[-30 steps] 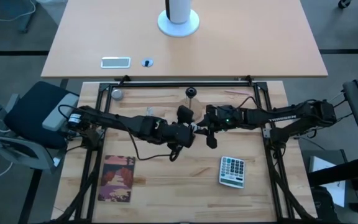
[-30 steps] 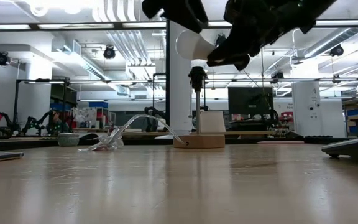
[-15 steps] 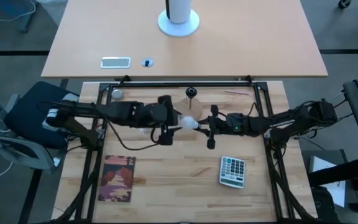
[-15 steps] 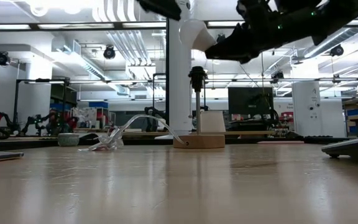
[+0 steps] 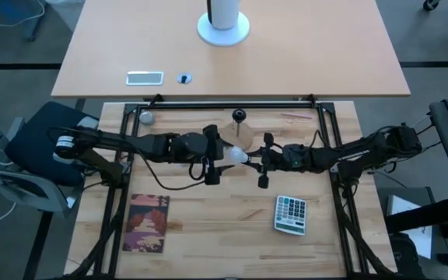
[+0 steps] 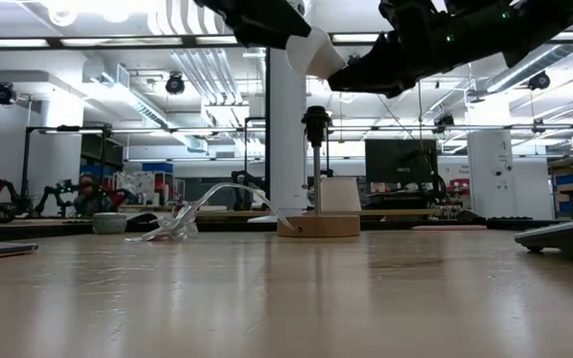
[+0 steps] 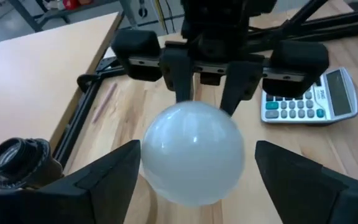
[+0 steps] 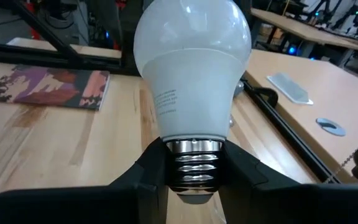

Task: Screw lightbulb
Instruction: Insert the lightbulb into the lamp

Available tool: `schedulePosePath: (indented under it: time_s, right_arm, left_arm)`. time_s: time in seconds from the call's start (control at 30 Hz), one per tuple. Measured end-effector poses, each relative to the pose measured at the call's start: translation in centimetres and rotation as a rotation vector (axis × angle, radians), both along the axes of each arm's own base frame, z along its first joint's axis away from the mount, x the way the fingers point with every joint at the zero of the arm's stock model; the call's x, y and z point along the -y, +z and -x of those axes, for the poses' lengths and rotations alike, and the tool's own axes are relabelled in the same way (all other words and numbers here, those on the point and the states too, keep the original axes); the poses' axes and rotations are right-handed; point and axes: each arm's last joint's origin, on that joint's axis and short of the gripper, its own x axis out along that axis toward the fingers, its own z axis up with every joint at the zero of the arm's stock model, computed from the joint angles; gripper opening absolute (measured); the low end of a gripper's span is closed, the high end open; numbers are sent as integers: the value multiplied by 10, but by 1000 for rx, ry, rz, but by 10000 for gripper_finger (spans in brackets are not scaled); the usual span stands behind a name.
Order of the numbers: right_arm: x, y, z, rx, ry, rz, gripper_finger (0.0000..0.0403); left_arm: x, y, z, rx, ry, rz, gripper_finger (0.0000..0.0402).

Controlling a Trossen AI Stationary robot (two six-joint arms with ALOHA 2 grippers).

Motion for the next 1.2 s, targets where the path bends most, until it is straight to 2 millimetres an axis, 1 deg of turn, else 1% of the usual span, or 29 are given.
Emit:
schedulePosePath:
  time_s: [0.27,0.5,0.6,0.77,0.83,0.93,1.07,1.2]
  right_arm:
    - [0,1,0,7,-1,-2,85]
    - [0,1,0,8,0,-2,85]
    - [0,1,0,9,0,-2,85]
    - [0,1,0,9,0,-2,85]
    - [0,2,0,14,-1,-2,85]
    - [1,2,0,19,-19,5,86]
    - [1,4,-1,33,-34,-1,126]
    - [3,1,0,-4,-100,14,162]
  left_arm:
    - [-5,-11,-3,60,-6,30,311]
    - [-5,-13,-9,90,-8,26,310]
    - [-6,-13,-10,89,-9,19,298]
    - [-6,-12,-10,92,-15,3,261]
    - [-6,-10,-10,92,-16,-3,248]
    - [-6,-6,-11,94,-25,-26,241]
    - [-6,7,-11,72,-39,-72,241]
    - [-12,34,-8,14,-26,-154,240]
